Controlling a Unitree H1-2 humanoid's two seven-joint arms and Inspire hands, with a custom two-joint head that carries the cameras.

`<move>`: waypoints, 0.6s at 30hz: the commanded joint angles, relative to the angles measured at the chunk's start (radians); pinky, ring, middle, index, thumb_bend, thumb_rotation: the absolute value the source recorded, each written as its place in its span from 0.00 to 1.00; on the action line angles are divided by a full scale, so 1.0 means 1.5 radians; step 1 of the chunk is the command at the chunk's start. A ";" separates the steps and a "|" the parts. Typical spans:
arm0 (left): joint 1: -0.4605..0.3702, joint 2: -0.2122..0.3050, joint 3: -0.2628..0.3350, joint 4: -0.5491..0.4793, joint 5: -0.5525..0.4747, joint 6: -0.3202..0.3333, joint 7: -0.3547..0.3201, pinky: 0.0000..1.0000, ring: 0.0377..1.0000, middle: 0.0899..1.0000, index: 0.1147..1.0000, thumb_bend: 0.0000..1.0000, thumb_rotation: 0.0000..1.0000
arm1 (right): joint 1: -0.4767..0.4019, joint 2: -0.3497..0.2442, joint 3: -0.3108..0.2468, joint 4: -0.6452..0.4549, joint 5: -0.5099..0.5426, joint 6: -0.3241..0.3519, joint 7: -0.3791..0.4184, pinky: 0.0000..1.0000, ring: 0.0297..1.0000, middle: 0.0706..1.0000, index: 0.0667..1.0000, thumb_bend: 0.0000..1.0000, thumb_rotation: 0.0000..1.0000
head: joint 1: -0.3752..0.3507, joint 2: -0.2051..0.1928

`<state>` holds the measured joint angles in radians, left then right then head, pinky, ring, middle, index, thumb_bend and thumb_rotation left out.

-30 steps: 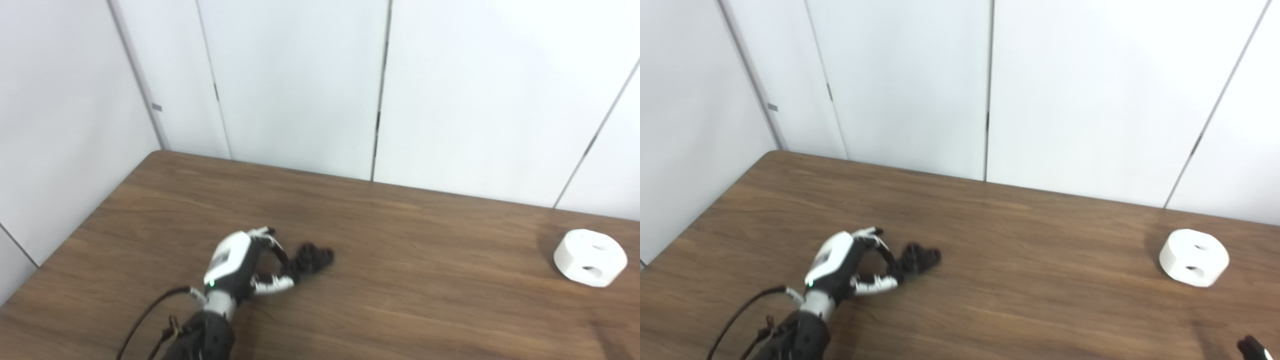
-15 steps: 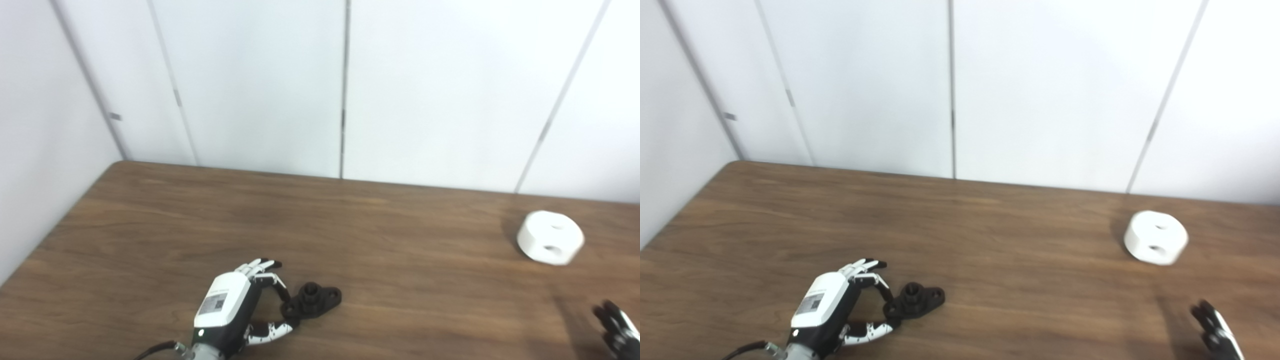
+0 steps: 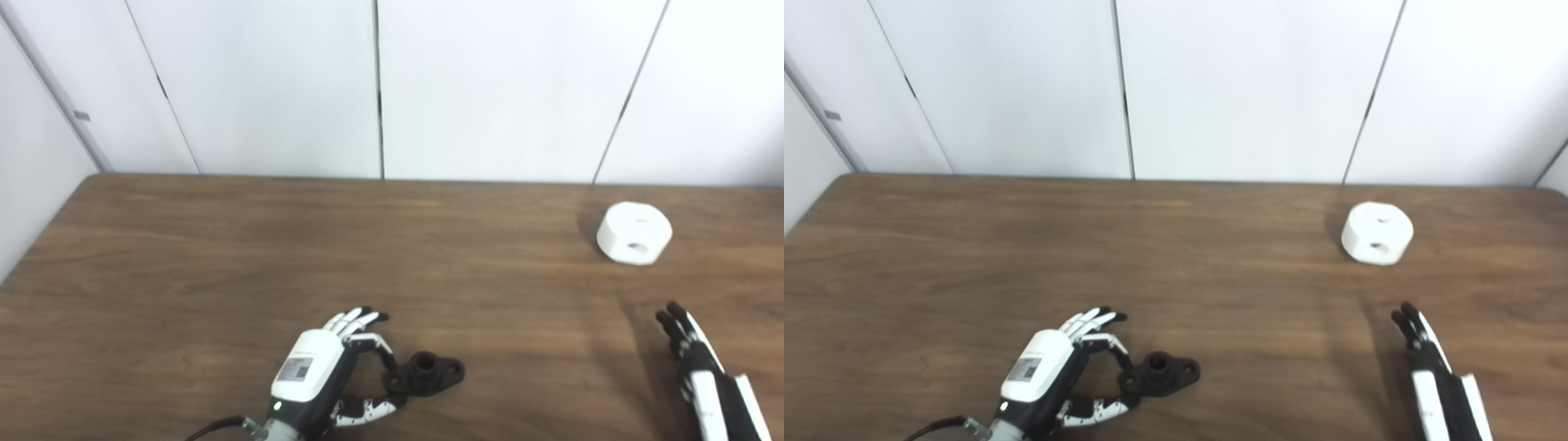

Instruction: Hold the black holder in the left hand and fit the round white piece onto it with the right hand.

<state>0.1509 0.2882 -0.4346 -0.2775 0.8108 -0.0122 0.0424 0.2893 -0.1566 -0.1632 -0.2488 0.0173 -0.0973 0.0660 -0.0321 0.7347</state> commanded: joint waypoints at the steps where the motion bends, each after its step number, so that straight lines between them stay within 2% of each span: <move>1: 0.009 0.004 -0.019 0.020 0.005 -0.020 -0.029 0.92 0.92 0.86 0.42 0.50 0.05 | 0.000 0.003 0.008 -0.020 -0.008 0.007 -0.002 1.00 0.96 0.92 0.93 0.60 1.00 | -0.005 0.002; 9: 0.008 0.011 -0.026 0.013 -0.009 -0.049 -0.058 0.94 0.92 0.85 0.42 0.51 0.05 | -0.001 0.009 0.022 -0.038 -0.011 0.039 -0.015 1.00 0.97 0.92 0.93 0.61 1.00 | -0.049 0.020; 18: 0.011 0.011 -0.014 -0.001 0.000 -0.043 -0.085 0.93 0.92 0.85 0.42 0.51 0.05 | -0.002 0.008 0.026 -0.042 0.003 0.045 -0.024 1.00 0.96 0.92 0.92 0.58 1.00 | -0.083 0.013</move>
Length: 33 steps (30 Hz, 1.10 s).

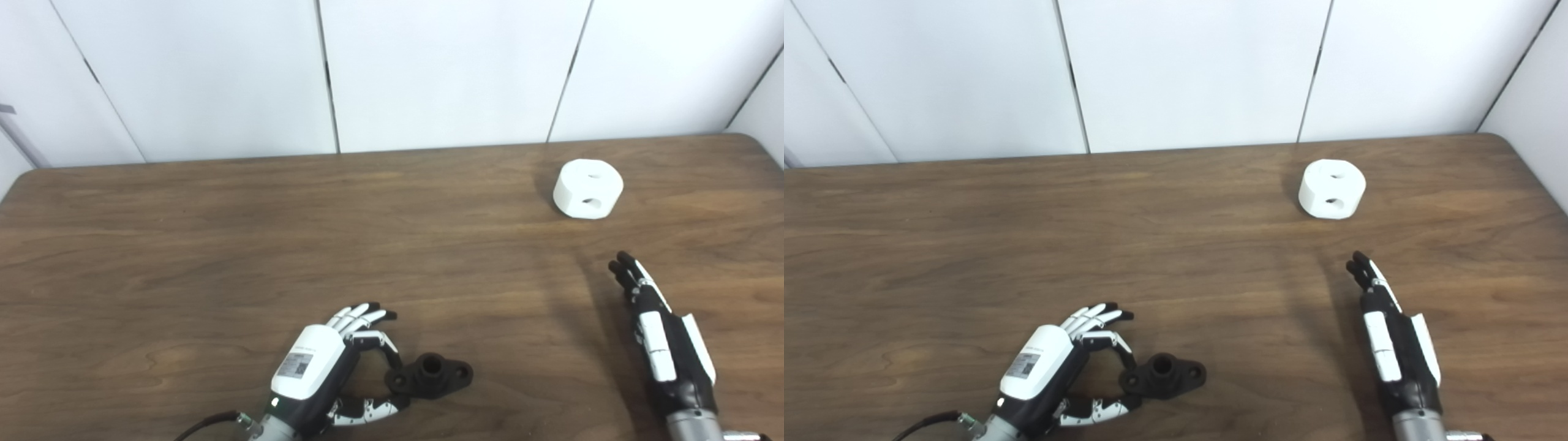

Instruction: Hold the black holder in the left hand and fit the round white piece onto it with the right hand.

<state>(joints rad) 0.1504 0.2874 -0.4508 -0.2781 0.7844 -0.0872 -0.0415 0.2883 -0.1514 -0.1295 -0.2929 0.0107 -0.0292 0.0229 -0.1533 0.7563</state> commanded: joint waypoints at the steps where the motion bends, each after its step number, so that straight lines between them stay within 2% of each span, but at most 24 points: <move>1: 0.011 0.011 -0.003 -0.001 0.017 0.007 -0.031 0.92 0.92 0.85 0.42 0.51 0.05 | -0.002 0.003 0.003 -0.012 0.010 -0.002 0.004 1.00 0.96 0.92 0.92 0.59 1.00 | -0.002 -0.004; 4: 0.012 0.003 -0.003 -0.001 0.017 0.008 -0.033 0.91 0.91 0.85 0.42 0.51 0.05 | -0.005 -0.003 -0.004 -0.018 0.016 -0.003 0.004 1.00 0.97 0.92 0.91 0.57 0.99 | 0.003 -0.008; 7: 0.012 -0.007 -0.003 0.006 0.019 0.008 -0.028 0.90 0.91 0.84 0.42 0.51 0.04 | -0.012 -0.017 -0.013 -0.027 0.022 -0.001 0.008 1.00 0.97 0.93 0.91 0.55 0.93 | 0.008 -0.016; 10: 0.011 -0.015 -0.004 0.014 0.022 0.005 -0.022 0.89 0.90 0.84 0.42 0.51 0.04 | -0.027 -0.042 -0.020 -0.063 -0.010 0.026 0.007 0.99 0.97 0.94 0.91 0.60 0.72 | 0.008 -0.025; 13: 0.010 -0.020 -0.004 0.021 0.025 0.003 -0.019 0.89 0.90 0.84 0.42 0.51 0.04 | -0.053 -0.081 -0.024 -0.090 -0.077 0.051 0.008 0.92 0.95 0.94 0.91 0.66 0.63 | 0.006 -0.039; 18: 0.011 -0.024 -0.003 0.032 0.033 -0.003 -0.006 0.88 0.90 0.83 0.42 0.51 0.04 | -0.123 -0.118 -0.049 -0.103 -0.085 0.103 0.009 0.94 0.96 0.93 0.88 0.72 0.39 | -0.005 -0.056; 19: 0.011 -0.025 -0.003 0.035 0.035 -0.004 -0.003 0.88 0.89 0.83 0.42 0.51 0.04 | -0.134 -0.124 -0.052 -0.101 -0.085 0.105 0.011 0.98 0.97 0.94 0.88 0.73 0.35 | -0.008 -0.063; 25: 0.014 -0.025 -0.002 0.048 0.045 -0.006 0.006 0.87 0.89 0.83 0.42 0.51 0.04 | -0.225 -0.189 -0.053 -0.072 -0.151 0.158 0.021 1.00 0.99 0.95 0.88 0.82 0.31 | -0.016 -0.090; 33: 0.015 -0.026 0.000 0.071 0.042 -0.021 0.026 0.86 0.89 0.82 0.42 0.51 0.04 | -0.338 -0.259 -0.024 0.028 -0.224 0.174 0.035 1.00 1.00 0.94 0.86 0.86 0.30 | -0.022 -0.120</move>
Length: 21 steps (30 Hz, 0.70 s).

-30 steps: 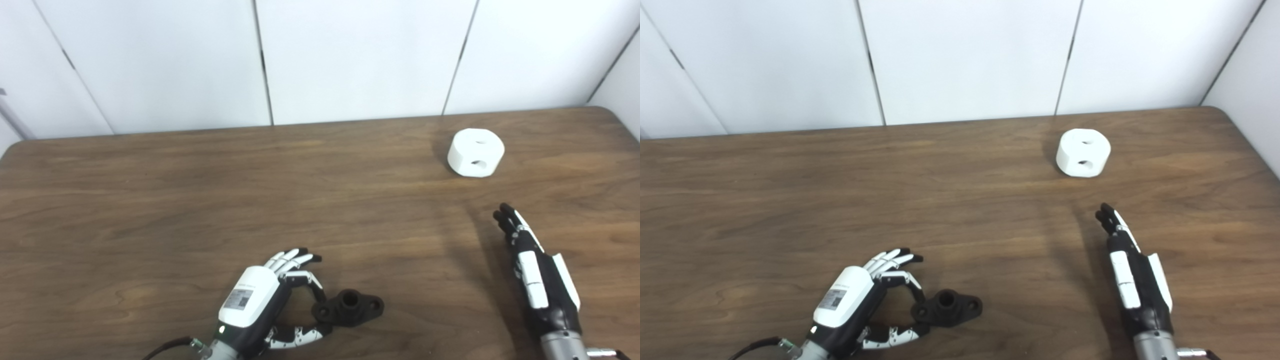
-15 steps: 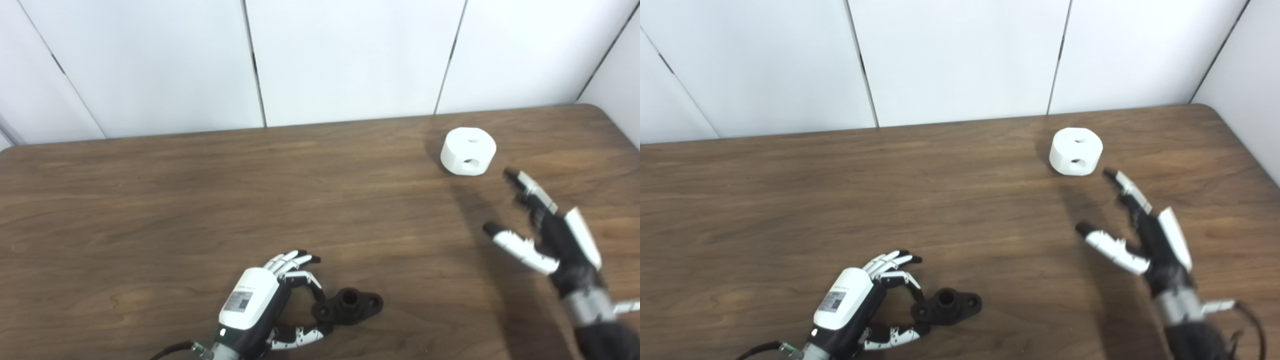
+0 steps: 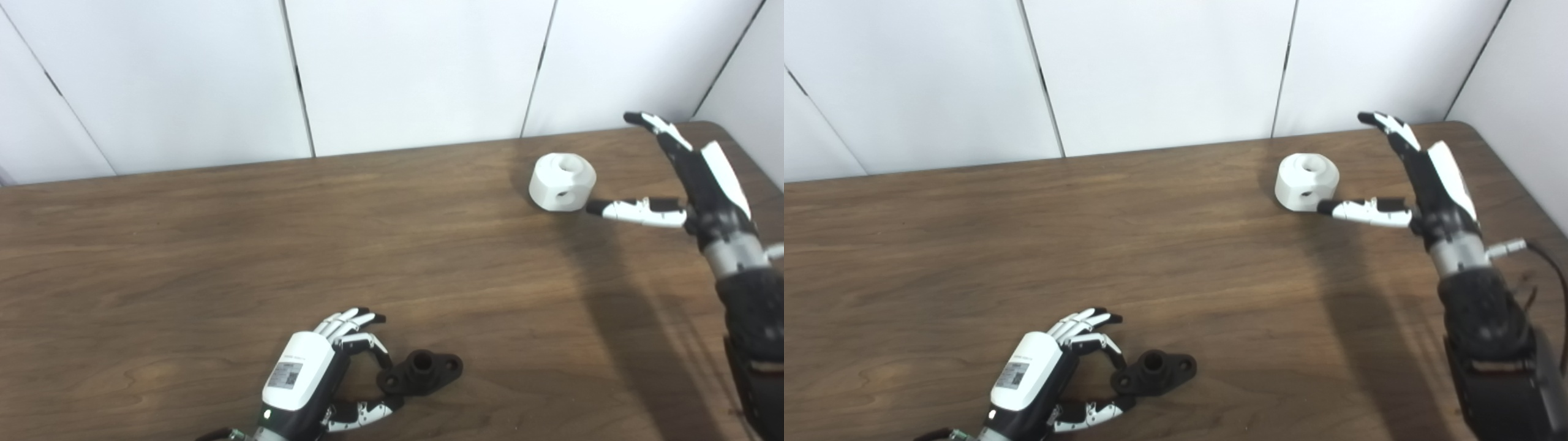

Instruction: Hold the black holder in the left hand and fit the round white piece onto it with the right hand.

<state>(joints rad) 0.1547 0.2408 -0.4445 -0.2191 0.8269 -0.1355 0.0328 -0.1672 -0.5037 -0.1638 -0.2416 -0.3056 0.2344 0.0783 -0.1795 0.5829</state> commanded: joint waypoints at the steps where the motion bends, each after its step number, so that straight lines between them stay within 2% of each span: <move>1: 0.012 0.006 -0.004 0.034 0.013 0.010 -0.022 0.86 0.89 0.82 0.42 0.51 0.04 | -0.047 -0.031 0.003 0.008 -0.019 0.001 0.002 1.00 1.00 0.95 0.87 0.86 0.31 | -0.007 -0.007; 5: 0.012 0.007 -0.003 0.042 0.011 0.002 -0.015 0.87 0.89 0.82 0.42 0.51 0.04 | -0.106 -0.063 0.037 0.072 -0.057 0.013 0.021 1.00 1.00 0.97 0.87 0.89 0.33 | -0.009 -0.014; 12: 0.014 0.006 -0.002 0.041 0.012 0.000 -0.017 0.87 0.89 0.82 0.42 0.51 0.04 | -0.183 -0.083 0.089 0.177 -0.096 0.016 0.035 0.97 1.00 0.97 0.86 0.90 0.29 | -0.005 -0.017; 21: 0.020 0.006 -0.001 0.035 0.010 -0.003 -0.016 0.87 0.89 0.82 0.42 0.51 0.04 | -0.248 -0.127 0.152 0.227 -0.139 0.046 0.108 0.96 1.00 1.00 0.85 0.94 0.23 | -0.003 -0.018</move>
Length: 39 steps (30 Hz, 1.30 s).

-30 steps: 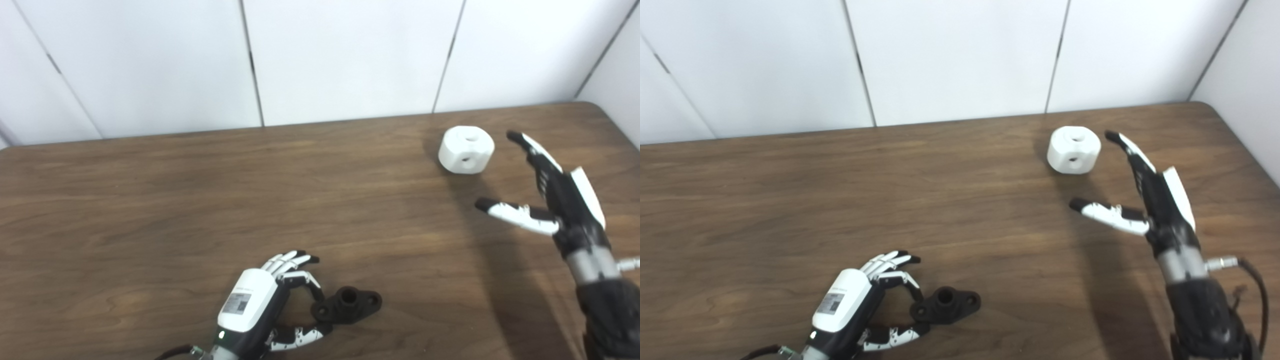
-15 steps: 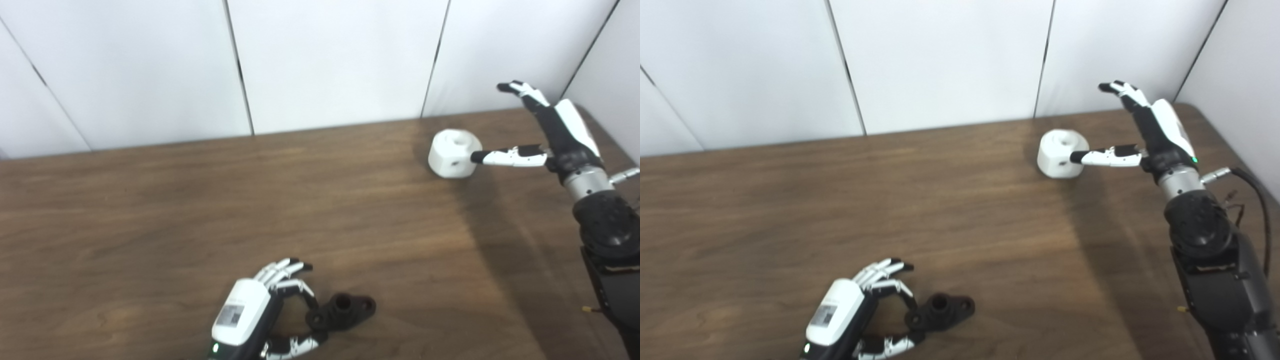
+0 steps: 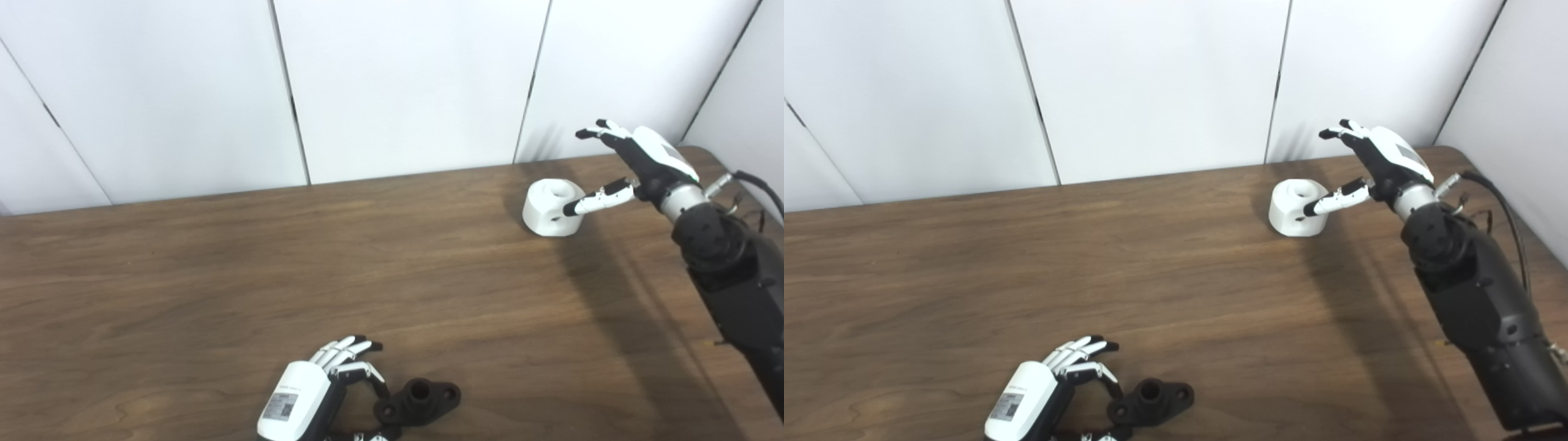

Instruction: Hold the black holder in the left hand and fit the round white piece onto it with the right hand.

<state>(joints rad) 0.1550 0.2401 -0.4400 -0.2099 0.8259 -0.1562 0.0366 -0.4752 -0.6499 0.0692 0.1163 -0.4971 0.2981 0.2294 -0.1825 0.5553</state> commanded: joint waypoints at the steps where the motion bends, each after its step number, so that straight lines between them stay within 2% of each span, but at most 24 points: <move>1: 0.019 0.007 -0.003 0.028 0.011 0.009 -0.017 0.87 0.89 0.82 0.42 0.51 0.04 | -0.050 -0.034 0.004 -0.009 -0.015 0.010 0.019 0.96 1.00 1.00 0.84 0.95 0.23 | -0.001 0.000; 7: 0.019 0.004 0.001 0.024 0.011 0.014 -0.021 0.88 0.89 0.82 0.42 0.51 0.04 | -0.090 -0.061 0.041 0.004 -0.027 0.039 0.095 1.00 1.00 1.00 0.84 0.98 0.25 | -0.006 -0.001; 11: 0.018 0.002 0.003 0.026 0.013 0.012 -0.019 0.88 0.89 0.82 0.42 0.51 0.04 | -0.105 -0.065 0.053 0.004 -0.031 0.049 0.115 1.00 1.00 0.99 0.83 1.00 0.24 | -0.007 -0.003; 18: 0.017 -0.001 0.005 0.025 0.017 0.014 -0.019 0.87 0.89 0.81 0.42 0.51 0.04 | -0.127 -0.060 0.072 0.032 -0.044 0.027 0.114 0.98 1.00 0.98 0.83 0.99 0.25 | -0.006 -0.004; 26: 0.017 -0.002 0.006 0.026 0.017 0.011 -0.016 0.87 0.88 0.81 0.42 0.51 0.04 | -0.152 -0.048 0.095 0.073 -0.054 0.027 0.113 0.99 1.00 0.97 0.80 0.95 0.23 | -0.006 -0.007; 39: 0.016 -0.007 0.009 0.018 0.024 0.020 -0.023 0.86 0.88 0.81 0.42 0.51 0.04 | -0.170 -0.045 0.135 0.105 -0.063 0.013 0.130 1.00 1.00 0.98 0.79 0.97 0.25 | -0.002 -0.003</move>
<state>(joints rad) 0.1575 0.2280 -0.4254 -0.2106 0.8348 -0.1614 0.0303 -0.6621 -0.6969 0.2815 0.2909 -0.5770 0.3457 0.4315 -0.1841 0.5492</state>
